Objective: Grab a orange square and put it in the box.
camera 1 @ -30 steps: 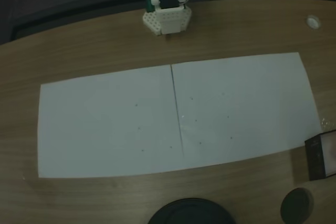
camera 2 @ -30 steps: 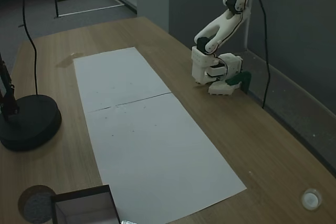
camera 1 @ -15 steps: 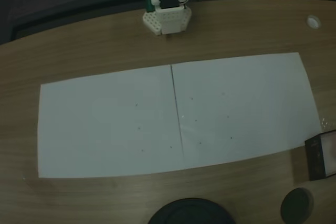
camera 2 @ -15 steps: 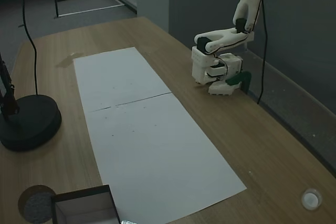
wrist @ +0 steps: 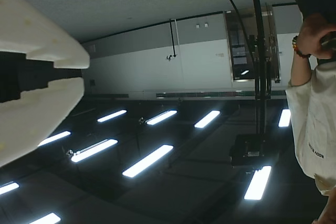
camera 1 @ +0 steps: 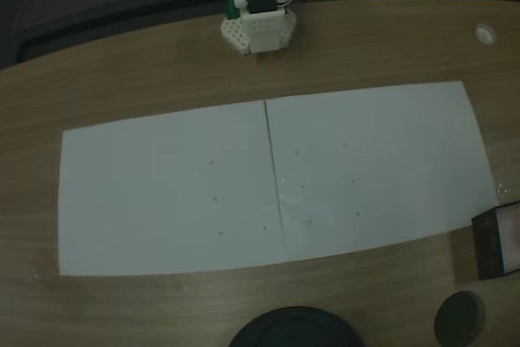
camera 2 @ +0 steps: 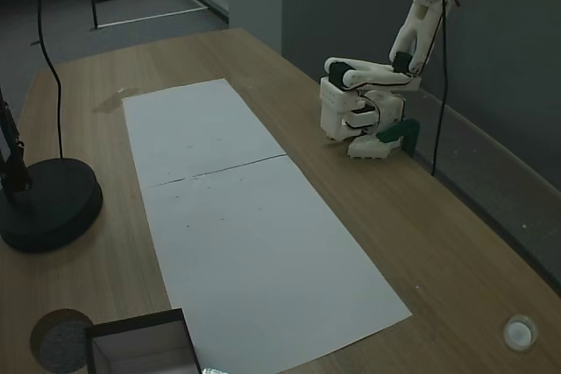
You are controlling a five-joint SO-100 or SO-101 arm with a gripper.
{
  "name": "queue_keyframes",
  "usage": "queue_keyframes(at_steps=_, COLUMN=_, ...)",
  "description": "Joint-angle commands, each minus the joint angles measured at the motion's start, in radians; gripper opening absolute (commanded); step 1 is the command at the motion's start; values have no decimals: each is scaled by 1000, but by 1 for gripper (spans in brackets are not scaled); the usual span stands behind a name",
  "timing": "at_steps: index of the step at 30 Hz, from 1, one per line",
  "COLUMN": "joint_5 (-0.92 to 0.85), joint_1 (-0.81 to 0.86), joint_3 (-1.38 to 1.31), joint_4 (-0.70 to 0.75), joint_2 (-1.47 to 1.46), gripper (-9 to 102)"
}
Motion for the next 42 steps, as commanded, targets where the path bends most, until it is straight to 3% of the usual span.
queue_keyframes(at_steps=1, joint_5=-17, joint_1=3, joint_3=74, joint_4=-54, joint_2=21, gripper=0)
queue_keyframes(at_steps=9, joint_5=-17, joint_1=14, joint_3=391, joint_4=-279, joint_2=77, gripper=0)
queue_keyframes(at_steps=19, joint_5=-9, joint_1=15, joint_3=991, joint_4=-792, joint_2=77, gripper=0)
queue_keyframes(at_steps=26, joint_5=-8, joint_1=15, joint_3=1388, joint_4=-996, joint_2=77, gripper=0)
queue_keyframes(at_steps=39, joint_5=-9, joint_1=17, joint_3=1704, joint_4=-1011, joint_2=75, gripper=0)
queue_keyframes(at_steps=42, joint_5=-8, joint_1=17, joint_3=1715, joint_4=-928, joint_2=75, gripper=0)
